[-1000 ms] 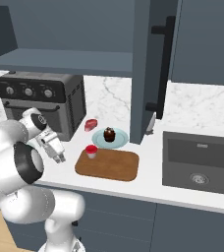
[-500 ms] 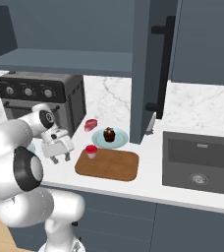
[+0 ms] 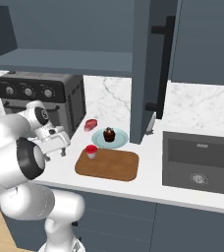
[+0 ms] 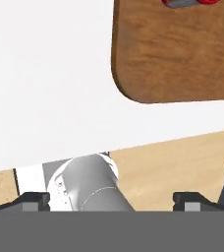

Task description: From the different types of pastries on the counter, select a croissant and place it on the cutting board. Then retrieve a jar of jam from the cabinet and place it alongside the croissant on the cutting board.

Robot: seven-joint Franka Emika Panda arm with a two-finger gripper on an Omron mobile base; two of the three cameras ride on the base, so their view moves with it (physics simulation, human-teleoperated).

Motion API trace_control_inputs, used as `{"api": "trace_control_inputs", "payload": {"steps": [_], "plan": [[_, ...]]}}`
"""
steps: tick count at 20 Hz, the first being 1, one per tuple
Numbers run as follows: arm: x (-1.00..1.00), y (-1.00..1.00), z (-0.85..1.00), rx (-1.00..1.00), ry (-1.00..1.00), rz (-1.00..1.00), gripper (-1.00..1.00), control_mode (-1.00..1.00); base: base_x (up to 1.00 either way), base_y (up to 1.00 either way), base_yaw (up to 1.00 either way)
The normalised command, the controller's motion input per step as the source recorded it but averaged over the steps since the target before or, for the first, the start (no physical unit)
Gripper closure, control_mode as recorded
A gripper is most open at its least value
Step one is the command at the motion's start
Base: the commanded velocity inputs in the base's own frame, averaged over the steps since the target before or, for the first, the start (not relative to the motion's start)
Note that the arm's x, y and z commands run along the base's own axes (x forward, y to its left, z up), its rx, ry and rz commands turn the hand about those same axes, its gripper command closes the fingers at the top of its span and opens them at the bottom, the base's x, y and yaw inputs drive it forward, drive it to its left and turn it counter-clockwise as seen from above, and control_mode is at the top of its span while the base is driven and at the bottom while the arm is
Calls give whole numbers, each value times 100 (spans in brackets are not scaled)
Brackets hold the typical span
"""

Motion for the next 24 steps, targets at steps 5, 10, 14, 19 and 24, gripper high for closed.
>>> {"api": "trace_control_inputs", "payload": {"steps": [5,10,14,19,24], "plan": [[38,13,-4,15,-13,20,-100,-100,0,0,0],[43,22,-7,18,-13,16,-100,-100,0,0,0],[25,24,-1,22,-5,18,-100,-100,0,0,0],[16,26,0,26,-6,20,-100,-100,0,0,0],[0,35,0,21,-1,12,-100,-100,0,0,0]]}}
